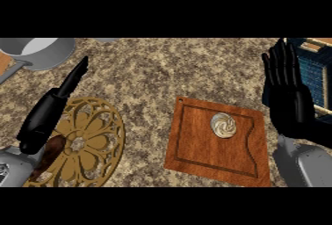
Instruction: Pick the cupcake from the cutting board and place it in the basket
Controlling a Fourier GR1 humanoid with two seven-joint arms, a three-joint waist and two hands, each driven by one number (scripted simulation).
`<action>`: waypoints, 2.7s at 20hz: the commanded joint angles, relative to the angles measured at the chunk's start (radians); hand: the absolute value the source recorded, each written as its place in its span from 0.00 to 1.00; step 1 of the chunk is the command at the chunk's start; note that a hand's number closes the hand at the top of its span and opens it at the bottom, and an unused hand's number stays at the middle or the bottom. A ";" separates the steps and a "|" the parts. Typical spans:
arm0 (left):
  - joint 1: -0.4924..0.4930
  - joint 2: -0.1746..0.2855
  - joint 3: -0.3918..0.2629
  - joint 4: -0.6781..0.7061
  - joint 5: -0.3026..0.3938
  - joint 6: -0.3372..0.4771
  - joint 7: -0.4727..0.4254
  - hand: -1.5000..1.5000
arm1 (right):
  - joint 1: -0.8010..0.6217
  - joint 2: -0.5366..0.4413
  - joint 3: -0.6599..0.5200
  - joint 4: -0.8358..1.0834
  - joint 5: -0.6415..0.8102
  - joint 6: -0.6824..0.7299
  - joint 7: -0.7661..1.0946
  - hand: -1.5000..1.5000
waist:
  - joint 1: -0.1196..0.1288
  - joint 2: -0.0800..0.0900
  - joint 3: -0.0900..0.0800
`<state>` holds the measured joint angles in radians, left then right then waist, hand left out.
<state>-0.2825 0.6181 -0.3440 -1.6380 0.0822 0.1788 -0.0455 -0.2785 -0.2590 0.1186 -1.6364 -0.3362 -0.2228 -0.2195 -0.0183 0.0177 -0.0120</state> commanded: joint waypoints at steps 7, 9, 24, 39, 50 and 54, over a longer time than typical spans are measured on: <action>0.059 -0.126 0.053 0.085 0.141 -0.048 -0.003 0.50 | 0.005 -0.249 0.092 0.074 0.213 0.199 -0.024 1.00 | 0.041 -0.009 0.006; 0.091 -0.133 0.053 0.087 0.153 -0.074 -0.017 0.50 | 0.070 -0.003 0.189 0.107 0.200 0.104 -0.099 1.00 | 0.034 -0.014 0.012; 0.124 -0.109 0.102 0.110 0.158 -0.096 -0.017 0.50 | -0.120 -0.168 0.292 0.079 0.992 -0.201 0.720 0.00 | -0.016 -0.043 0.001; 0.079 -0.132 0.103 0.049 0.142 -0.085 0.067 0.50 | -0.224 -0.321 0.226 -0.460 0.527 0.627 1.468 0.00 | -0.004 -0.030 0.011; 0.094 -0.158 0.151 0.118 0.125 -0.161 -0.004 0.50 | -0.060 -0.393 0.146 -0.554 0.525 0.556 1.421 0.00 | 0.014 -0.019 0.012; 0.063 -0.186 0.168 0.096 0.106 -0.168 0.025 0.50 | 0.001 -0.312 0.140 -0.514 0.616 0.511 1.321 0.00 | 0.018 -0.018 0.012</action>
<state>-0.2085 0.4423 -0.1948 -1.5328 0.1947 0.0363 -0.0300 -0.3078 -0.6226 0.2636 -2.1736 0.2269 0.3010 1.0564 -0.0061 -0.0021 -0.0005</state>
